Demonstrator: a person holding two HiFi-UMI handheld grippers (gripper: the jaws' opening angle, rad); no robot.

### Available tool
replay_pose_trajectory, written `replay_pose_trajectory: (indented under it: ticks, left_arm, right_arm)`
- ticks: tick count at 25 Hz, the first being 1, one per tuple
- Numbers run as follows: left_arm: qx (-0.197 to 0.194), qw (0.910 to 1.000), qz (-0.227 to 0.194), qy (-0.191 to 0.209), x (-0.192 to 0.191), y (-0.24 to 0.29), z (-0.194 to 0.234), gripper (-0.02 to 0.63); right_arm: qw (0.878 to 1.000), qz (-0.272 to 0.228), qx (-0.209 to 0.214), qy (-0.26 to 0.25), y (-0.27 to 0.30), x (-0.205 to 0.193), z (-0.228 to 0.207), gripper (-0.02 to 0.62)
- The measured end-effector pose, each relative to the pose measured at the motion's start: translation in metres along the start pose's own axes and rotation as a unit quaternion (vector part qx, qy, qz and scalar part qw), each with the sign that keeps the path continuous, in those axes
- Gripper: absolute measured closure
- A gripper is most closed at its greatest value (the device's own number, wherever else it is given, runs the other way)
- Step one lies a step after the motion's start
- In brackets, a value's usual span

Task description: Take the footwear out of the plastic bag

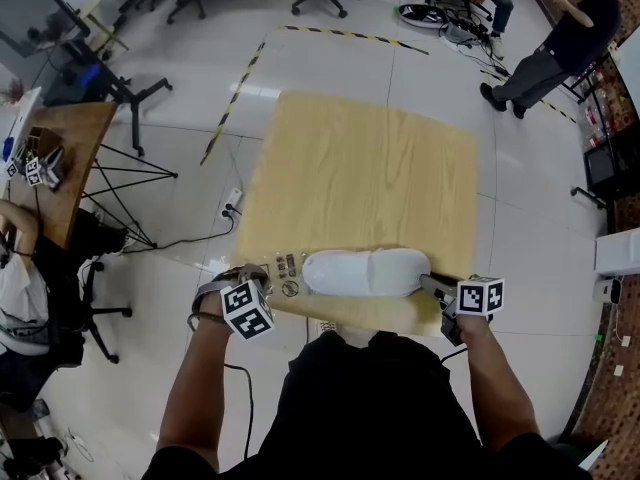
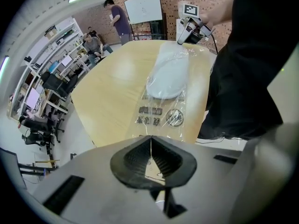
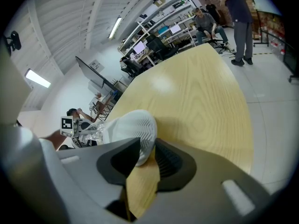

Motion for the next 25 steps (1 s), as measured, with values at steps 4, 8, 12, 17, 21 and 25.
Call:
replay_pose_trajectory:
  ticks: [4,8,12,17,21,25]
  left_arm:
    - [0.012,0.9998,0.013,-0.009,-0.013,0.001,0.005,0.595]
    - [0.013,0.9997,0.011,-0.020,-0.024,-0.002,0.006,0.595]
    - [0.011,0.9995,0.010,-0.029,-0.032,-0.003,0.004,0.595]
    - [0.006,0.9989,0.011,-0.046,-0.045,-0.002,0.000,0.595]
    - [0.011,0.9982,0.017,-0.056,-0.059,0.000,0.004,0.595]
    - [0.023,0.9966,0.031,-0.073,-0.077,0.000,0.014,0.595]
  right_arm:
    - [1.000,-0.001,-0.002,0.000,0.000,0.000,0.001,0.493]
    - [1.000,0.001,0.000,0.002,0.002,-0.001,0.003,0.492]
    - [1.000,0.002,-0.001,0.000,0.003,0.001,0.006,0.492]
    - [1.000,0.006,-0.002,0.000,0.004,0.003,0.006,0.494]
    - [1.000,0.009,-0.005,0.002,0.005,0.004,0.007,0.494]
    - [1.000,0.011,-0.008,0.002,0.005,0.006,0.007,0.492]
Point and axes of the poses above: the fingertips, and each gripper's own axes: y forward along the fingers, z to its left, x out of its top, the point moved 4 cm from there along -y, backward along the fingers, and after that the axes turned 14 degrees about z, right-handed, at the moved point
